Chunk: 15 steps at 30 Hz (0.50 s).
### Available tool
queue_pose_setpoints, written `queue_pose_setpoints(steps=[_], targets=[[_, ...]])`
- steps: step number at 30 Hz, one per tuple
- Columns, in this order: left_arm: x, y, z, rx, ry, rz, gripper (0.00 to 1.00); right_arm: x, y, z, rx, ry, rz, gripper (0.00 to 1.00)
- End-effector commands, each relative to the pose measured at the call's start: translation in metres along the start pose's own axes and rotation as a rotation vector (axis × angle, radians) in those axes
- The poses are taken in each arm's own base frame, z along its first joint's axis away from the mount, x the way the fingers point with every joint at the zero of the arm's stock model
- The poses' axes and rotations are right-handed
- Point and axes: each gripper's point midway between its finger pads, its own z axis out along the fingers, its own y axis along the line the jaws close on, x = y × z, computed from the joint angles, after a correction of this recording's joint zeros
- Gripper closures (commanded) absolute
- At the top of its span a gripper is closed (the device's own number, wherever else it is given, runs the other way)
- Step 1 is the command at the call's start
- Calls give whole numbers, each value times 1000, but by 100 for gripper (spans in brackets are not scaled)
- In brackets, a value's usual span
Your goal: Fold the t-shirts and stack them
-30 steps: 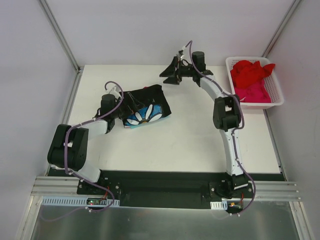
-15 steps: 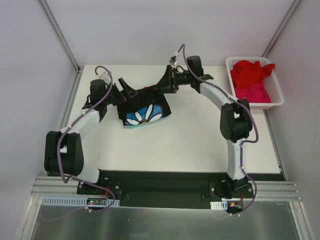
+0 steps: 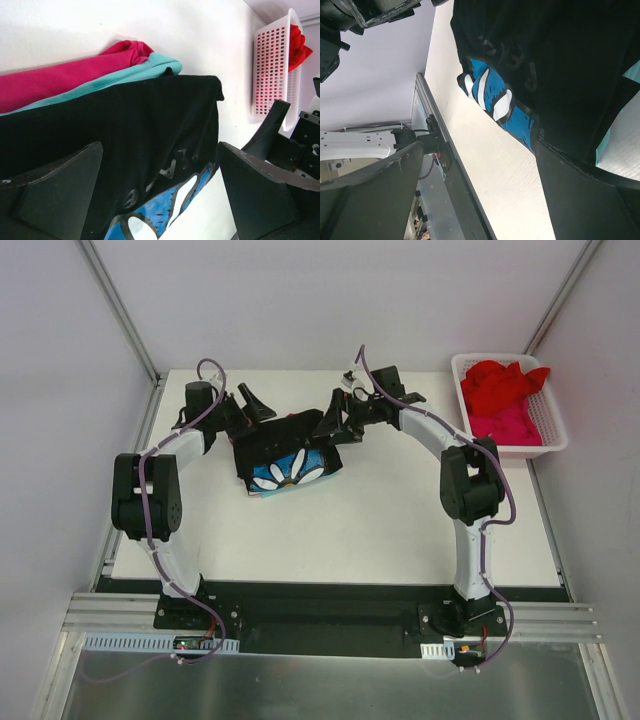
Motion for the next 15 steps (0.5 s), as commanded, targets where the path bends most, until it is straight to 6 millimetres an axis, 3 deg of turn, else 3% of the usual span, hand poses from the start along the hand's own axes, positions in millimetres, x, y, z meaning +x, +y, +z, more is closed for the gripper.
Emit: queue_pose_setpoints(steps=[1, 8, 15], targets=[[-4, -29, -12, 81, -11, 4, 1, -12, 12, -3, -11, -21, -61, 4], [9, -38, -30, 78, 1, -24, 1, -6, 11, -3, -13, -11, -53, 4], [9, -82, -53, 175, -6, -32, 1, 1, 13, -6, -7, -7, -58, 4]])
